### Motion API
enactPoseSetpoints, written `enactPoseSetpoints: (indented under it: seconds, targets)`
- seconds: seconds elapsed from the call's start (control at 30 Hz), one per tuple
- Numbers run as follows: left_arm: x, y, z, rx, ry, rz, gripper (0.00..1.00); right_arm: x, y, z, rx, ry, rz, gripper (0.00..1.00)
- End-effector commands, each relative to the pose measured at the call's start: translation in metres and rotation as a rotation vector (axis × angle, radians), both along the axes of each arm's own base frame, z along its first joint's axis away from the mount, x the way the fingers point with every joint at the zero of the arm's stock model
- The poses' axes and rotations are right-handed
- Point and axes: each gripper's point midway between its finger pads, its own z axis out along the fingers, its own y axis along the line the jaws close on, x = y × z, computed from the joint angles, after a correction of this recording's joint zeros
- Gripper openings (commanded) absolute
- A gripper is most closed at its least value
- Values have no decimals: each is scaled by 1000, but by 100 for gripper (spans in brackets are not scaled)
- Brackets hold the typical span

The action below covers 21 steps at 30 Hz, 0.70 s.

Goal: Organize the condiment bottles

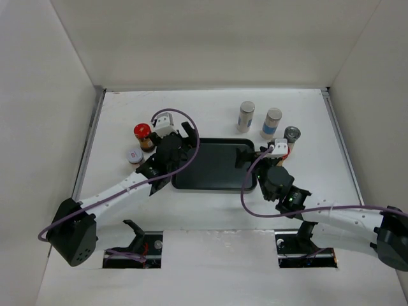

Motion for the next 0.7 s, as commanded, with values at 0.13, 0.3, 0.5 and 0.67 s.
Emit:
enactPoseSetpoints:
  seconds: [0.13, 0.3, 0.5, 0.67]
  targets:
    - [12, 31, 51, 90, -78, 117, 100, -5, 18, 4, 84, -15, 81, 100]
    - [18, 45, 67, 109, -128, 175, 100, -7, 22, 6, 108, -16, 107, 100]
    - [31, 54, 70, 170, -128, 194, 100, -11, 27, 6, 138, -9, 148, 36]
    - [52, 56, 62, 220, -99, 185, 49, -6, 30, -6, 120, 30, 144, 41]
